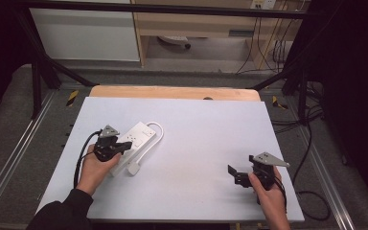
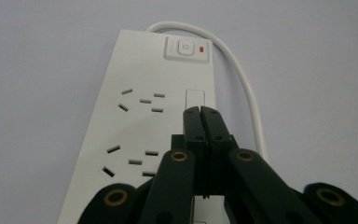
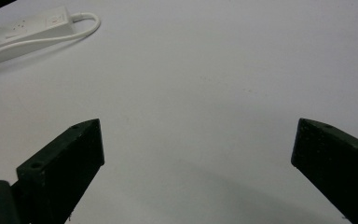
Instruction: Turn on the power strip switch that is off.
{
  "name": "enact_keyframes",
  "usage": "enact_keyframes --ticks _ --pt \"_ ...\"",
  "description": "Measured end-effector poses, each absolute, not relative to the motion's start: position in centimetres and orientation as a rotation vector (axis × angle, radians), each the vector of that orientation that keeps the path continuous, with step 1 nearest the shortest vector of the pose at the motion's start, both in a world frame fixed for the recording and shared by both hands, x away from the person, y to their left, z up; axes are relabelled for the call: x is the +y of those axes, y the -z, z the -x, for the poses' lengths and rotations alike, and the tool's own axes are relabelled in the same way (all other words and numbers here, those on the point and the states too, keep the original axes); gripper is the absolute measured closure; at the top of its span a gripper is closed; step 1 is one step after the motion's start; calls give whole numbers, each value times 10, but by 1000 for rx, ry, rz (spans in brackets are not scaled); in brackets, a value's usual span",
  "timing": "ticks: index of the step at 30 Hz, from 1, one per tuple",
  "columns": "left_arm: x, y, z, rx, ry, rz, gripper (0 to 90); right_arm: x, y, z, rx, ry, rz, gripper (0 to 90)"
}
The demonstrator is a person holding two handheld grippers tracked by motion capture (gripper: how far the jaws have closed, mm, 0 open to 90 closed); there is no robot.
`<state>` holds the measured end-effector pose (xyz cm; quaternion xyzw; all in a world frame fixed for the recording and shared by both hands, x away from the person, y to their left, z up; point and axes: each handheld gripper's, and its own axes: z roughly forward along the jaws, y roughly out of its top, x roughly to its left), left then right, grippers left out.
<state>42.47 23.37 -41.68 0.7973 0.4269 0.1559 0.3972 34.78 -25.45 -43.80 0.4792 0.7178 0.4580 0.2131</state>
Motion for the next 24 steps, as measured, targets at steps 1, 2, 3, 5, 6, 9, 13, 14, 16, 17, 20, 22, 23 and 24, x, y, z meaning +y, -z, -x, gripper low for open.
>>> enact_keyframes --ticks 1,2,3,5,6,9,13,14,16,17,20,22,23,24 --pt "234 417 -425 1084 -394 -2019 900 -254 438 -348 1995 -1271 -1330 29" --pt "233 418 -426 1084 -396 -2021 900 -254 438 -348 1997 -1270 -1328 29" --pt "233 418 -426 1080 -396 -2026 900 -254 438 -348 1997 -1270 -1328 29" --pt "232 420 -427 1081 -394 -2029 900 -254 438 -348 1998 -1272 -1327 29" --pt "232 421 -427 1080 -395 -2031 900 -253 438 -347 1997 -1272 -1327 29" --pt "231 424 -427 1080 -397 -2036 900 -254 438 -347 1997 -1273 -1326 29" --pt "231 428 -426 1081 -405 -2035 900 -254 437 -347 1995 -1275 -1327 29" --pt "231 429 -427 1082 -405 -2035 900 -254 437 -347 1996 -1277 -1327 29" --pt "231 430 -427 1085 -403 -2026 900 -254 437 -347 1995 -1278 -1328 29" --pt "231 430 -427 1084 -404 -2023 900 -254 437 -347 1994 -1278 -1327 29" --pt "231 430 -428 1082 -406 -2024 900 -254 437 -348 1992 -1280 -1328 28" --pt "231 430 -428 1081 -405 -2023 900 -254 437 -348 1992 -1280 -1328 29" --pt "231 430 -427 1082 -405 -2023 900 -254 437 -348 1991 -1281 -1327 28" --pt "230 430 -427 1080 -406 -2023 900 -254 437 -348 1992 -1280 -1327 28"
